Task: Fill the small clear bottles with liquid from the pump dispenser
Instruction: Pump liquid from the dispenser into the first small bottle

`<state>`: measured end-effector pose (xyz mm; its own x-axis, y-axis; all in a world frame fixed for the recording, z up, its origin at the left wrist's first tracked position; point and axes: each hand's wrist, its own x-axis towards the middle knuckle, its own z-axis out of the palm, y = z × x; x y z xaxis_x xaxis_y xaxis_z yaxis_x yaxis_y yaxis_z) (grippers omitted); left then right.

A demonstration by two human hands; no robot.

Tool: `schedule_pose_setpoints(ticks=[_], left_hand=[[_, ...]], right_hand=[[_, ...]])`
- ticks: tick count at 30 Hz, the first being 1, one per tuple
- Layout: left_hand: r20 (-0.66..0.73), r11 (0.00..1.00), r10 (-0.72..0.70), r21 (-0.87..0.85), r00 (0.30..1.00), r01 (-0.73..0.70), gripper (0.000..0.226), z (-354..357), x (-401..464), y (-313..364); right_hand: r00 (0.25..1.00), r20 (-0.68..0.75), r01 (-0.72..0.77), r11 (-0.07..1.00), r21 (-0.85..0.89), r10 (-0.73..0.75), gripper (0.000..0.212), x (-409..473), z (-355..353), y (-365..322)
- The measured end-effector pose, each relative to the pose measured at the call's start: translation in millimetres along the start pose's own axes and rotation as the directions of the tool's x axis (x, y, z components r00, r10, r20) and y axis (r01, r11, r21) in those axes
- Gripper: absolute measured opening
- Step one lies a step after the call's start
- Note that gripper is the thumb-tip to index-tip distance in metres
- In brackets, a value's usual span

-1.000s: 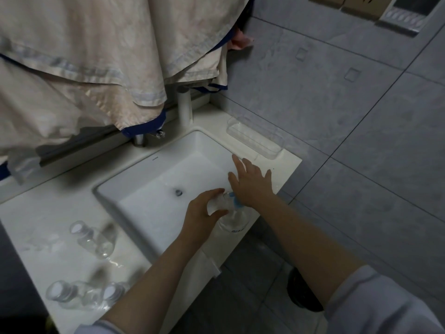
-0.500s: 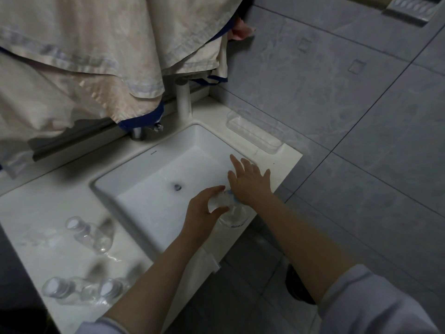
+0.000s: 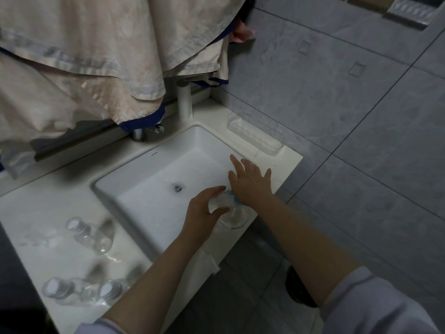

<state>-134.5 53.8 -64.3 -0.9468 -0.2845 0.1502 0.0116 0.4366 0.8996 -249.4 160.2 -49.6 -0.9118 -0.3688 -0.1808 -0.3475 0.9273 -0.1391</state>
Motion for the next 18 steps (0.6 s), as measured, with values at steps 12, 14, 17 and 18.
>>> schedule_pose_setpoints(ticks=[12, 14, 17, 18], left_hand=[[-0.011, 1.0, 0.015, 0.021, 1.0, -0.014, 0.046, -1.4, -1.9, 2.4], [-0.015, 1.0, 0.023, 0.019, 1.0, -0.023, 0.046, -3.2, 0.2, 2.9], [-0.023, 1.0, 0.023, 0.014, 0.999, -0.023, 0.046, -2.1, 0.1, 0.6], [-0.023, 1.0, 0.026, 0.012, 0.999, -0.026, 0.047, -1.1, -0.7, -0.4]], right_hand=[[0.998, -0.058, -0.003, 0.999, 0.035, 0.005, 0.061, -2.0, -9.3, -1.2], [0.997, -0.071, -0.011, 0.998, 0.06, 0.016, 0.061, -1.5, -11.4, -1.9], [0.998, -0.059, -0.015, 0.998, 0.067, 0.019, 0.058, -2.1, -6.5, -2.9], [0.999, -0.05, -0.016, 0.998, 0.063, 0.019, 0.058, -2.3, -4.4, -3.0]])
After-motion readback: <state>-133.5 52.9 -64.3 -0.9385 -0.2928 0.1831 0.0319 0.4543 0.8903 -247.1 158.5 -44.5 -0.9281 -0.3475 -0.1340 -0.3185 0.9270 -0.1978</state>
